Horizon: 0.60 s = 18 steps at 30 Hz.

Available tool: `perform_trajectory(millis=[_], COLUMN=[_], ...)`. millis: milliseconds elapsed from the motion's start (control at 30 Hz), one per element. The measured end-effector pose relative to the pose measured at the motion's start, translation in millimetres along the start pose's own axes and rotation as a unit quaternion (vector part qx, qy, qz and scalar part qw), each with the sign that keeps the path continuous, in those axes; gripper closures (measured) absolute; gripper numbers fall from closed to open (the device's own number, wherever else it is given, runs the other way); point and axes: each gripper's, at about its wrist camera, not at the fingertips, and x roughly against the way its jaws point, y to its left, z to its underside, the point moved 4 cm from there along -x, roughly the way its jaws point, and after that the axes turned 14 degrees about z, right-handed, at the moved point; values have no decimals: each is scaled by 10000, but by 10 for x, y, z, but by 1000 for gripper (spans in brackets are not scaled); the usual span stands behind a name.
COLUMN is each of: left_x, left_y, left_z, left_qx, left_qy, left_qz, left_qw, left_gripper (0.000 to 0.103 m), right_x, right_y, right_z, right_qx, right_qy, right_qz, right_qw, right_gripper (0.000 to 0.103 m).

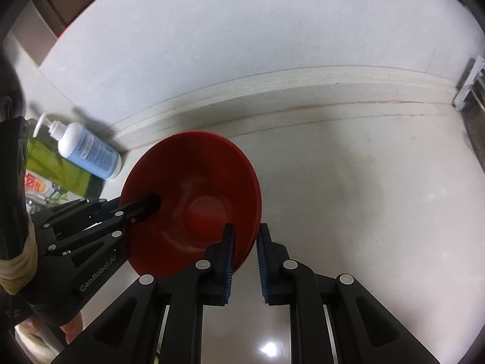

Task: Organize plates and bowls
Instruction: 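Carry the red-and-black bowl with both tools over the pink bowl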

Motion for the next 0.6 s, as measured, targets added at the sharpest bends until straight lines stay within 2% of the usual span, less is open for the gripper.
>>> perform_trajectory(millis=[600], left_x=[660], left_y=[-709], left_z=[478], left_qx=[-379], left_qy=[-331], left_qz=[291], left_qw=[9983], left_gripper=[89], right_x=[838], right_y=[-230], right_z=[585], right_qx=[-146], right_qy=[-520], right_qz=[228], right_qw=[9983], right_gripper=[87])
